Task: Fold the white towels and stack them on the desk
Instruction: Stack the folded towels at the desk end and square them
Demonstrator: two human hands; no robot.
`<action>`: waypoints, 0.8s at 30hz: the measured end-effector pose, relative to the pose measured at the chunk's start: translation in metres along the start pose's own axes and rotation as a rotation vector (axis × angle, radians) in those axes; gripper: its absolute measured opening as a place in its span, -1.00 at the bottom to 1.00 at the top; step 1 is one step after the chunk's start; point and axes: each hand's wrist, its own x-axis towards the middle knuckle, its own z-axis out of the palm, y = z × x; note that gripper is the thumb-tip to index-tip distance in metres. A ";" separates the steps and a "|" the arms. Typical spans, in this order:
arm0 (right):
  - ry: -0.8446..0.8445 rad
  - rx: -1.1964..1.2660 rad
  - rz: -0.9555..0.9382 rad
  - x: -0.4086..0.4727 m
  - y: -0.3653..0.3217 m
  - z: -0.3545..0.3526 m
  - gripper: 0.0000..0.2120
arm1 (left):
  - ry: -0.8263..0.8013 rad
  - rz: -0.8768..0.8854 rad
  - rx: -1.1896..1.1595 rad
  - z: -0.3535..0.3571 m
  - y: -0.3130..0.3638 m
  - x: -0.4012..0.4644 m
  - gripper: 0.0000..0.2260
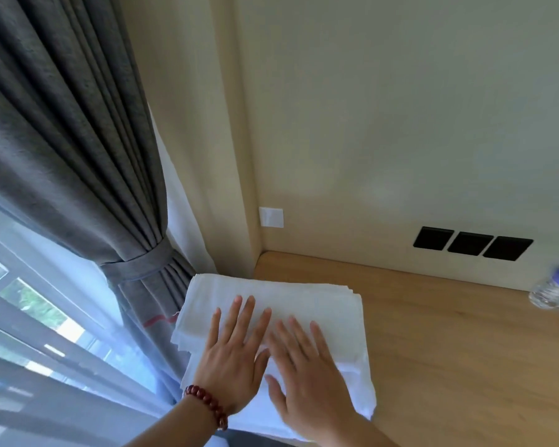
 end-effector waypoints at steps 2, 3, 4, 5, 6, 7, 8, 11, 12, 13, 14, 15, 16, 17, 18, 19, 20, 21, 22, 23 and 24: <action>-0.041 0.023 -0.095 -0.021 -0.010 0.015 -0.44 | -0.024 -0.013 -0.006 0.011 0.000 -0.014 -0.45; -0.095 0.049 -0.099 -0.030 -0.014 0.021 -0.43 | -0.039 -0.029 -0.011 0.015 0.001 -0.019 -0.42; -0.151 0.073 -0.096 -0.036 -0.016 0.027 -0.41 | -0.053 -0.032 -0.015 0.017 0.001 -0.022 -0.38; -0.212 0.088 -0.094 -0.041 -0.017 0.031 -0.38 | -0.071 -0.014 -0.013 0.017 0.001 -0.024 -0.36; -0.257 0.095 -0.094 -0.045 -0.015 0.033 -0.36 | -0.087 0.025 -0.005 0.014 0.000 -0.025 -0.35; -0.285 0.098 -0.093 -0.047 -0.012 0.034 -0.35 | -0.098 0.067 0.005 0.011 -0.004 -0.023 -0.35; -0.294 0.099 -0.093 -0.050 -0.007 0.036 -0.34 | -0.108 0.092 0.016 0.007 -0.010 -0.020 -0.34; -0.362 0.103 -0.105 -0.056 0.015 0.042 -0.35 | -0.134 0.045 0.015 -0.010 -0.030 -0.001 -0.31; -0.391 0.082 -0.138 -0.056 0.020 0.045 -0.36 | -0.139 0.029 0.007 -0.017 -0.035 0.006 -0.35; -0.428 0.052 -0.181 -0.055 0.025 0.047 -0.37 | -0.154 0.033 -0.002 -0.023 -0.039 0.014 -0.38; -0.460 0.020 -0.226 -0.052 0.028 0.050 -0.39 | -0.174 0.060 -0.008 -0.028 -0.040 0.021 -0.40; -0.487 -0.002 -0.259 -0.049 0.031 0.053 -0.40 | -0.196 0.100 -0.013 -0.032 -0.038 0.027 -0.41; -0.502 -0.009 -0.282 -0.044 0.034 0.056 -0.41 | -0.216 0.141 -0.015 -0.035 -0.034 0.032 -0.42; -0.519 0.003 -0.289 -0.039 0.036 0.060 -0.41 | -0.232 0.173 -0.014 -0.037 -0.029 0.037 -0.42; -0.530 0.024 -0.287 -0.032 0.037 0.062 -0.41 | -0.245 0.187 -0.009 -0.039 -0.026 0.042 -0.43; -0.536 0.031 -0.286 -0.026 0.037 0.064 -0.40 | -0.255 0.179 -0.002 -0.039 -0.023 0.047 -0.43; -0.535 0.033 -0.297 -0.020 0.039 0.066 -0.39 | -0.263 0.158 0.005 -0.039 -0.023 0.054 -0.43; -0.532 0.054 -0.323 -0.013 0.040 0.069 -0.38 | -0.271 0.137 0.015 -0.038 -0.022 0.062 -0.42; -0.522 0.091 -0.354 -0.007 0.042 0.074 -0.36 | -0.282 0.121 0.028 -0.036 -0.023 0.070 -0.43; -0.549 0.121 -0.372 -0.002 0.043 0.078 -0.35 | -0.296 0.109 0.040 -0.034 -0.023 0.077 -0.43; -0.558 0.144 -0.393 0.002 0.045 0.081 -0.34 | -0.309 0.103 0.048 -0.031 -0.024 0.082 -0.44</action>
